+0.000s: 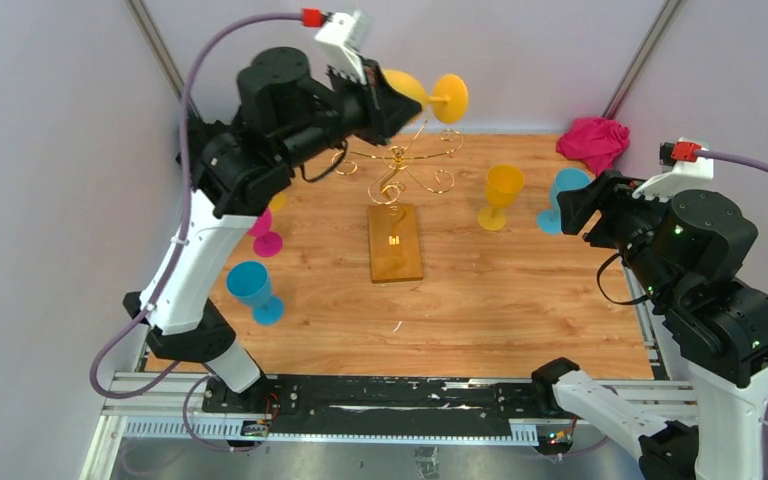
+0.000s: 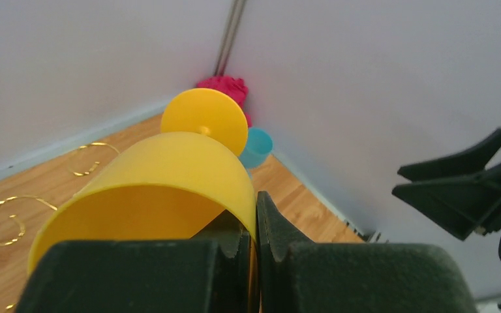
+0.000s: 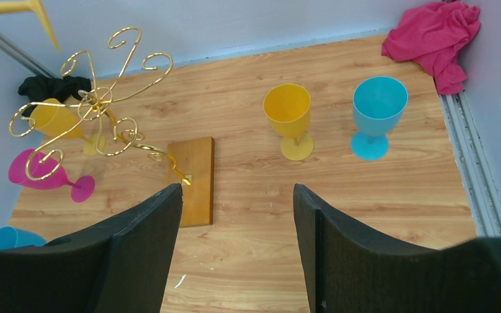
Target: Take the wine glass off the wine glass rack
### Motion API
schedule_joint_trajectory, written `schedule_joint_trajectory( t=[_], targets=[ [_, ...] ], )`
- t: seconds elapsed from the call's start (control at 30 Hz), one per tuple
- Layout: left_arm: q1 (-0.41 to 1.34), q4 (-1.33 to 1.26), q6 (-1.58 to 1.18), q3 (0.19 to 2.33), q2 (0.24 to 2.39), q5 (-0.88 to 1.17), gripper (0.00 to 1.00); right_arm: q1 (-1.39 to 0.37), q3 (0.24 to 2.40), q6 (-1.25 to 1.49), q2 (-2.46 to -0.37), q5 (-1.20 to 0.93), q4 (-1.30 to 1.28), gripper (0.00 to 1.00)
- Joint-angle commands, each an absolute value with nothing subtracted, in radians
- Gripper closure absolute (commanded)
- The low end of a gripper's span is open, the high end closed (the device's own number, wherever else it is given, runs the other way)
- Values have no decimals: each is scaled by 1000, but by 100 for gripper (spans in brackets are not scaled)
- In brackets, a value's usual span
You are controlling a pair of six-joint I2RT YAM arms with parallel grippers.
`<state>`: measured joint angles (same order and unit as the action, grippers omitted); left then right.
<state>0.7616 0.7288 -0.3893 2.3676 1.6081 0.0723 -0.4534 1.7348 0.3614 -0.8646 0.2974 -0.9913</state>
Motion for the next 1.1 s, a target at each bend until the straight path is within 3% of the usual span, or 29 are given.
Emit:
schedule_joint_trajectory(
  t=[0.0, 0.17, 0.7, 1.07],
  targets=[
    [919, 783, -225, 2375, 1639, -41, 100, -444, 1709, 339, -863, 329, -997, 32],
    [1041, 807, -145, 2369, 1674, -53, 100, -445, 1692, 340, -863, 321, -993, 33],
    [1149, 860, -189, 2184, 1762, -65, 100, -444, 1706, 324, -835, 352, -994, 36],
    [1166, 891, -196, 2152, 1890, 30, 100, -444, 1751, 310, -818, 461, -1041, 32]
  ],
)
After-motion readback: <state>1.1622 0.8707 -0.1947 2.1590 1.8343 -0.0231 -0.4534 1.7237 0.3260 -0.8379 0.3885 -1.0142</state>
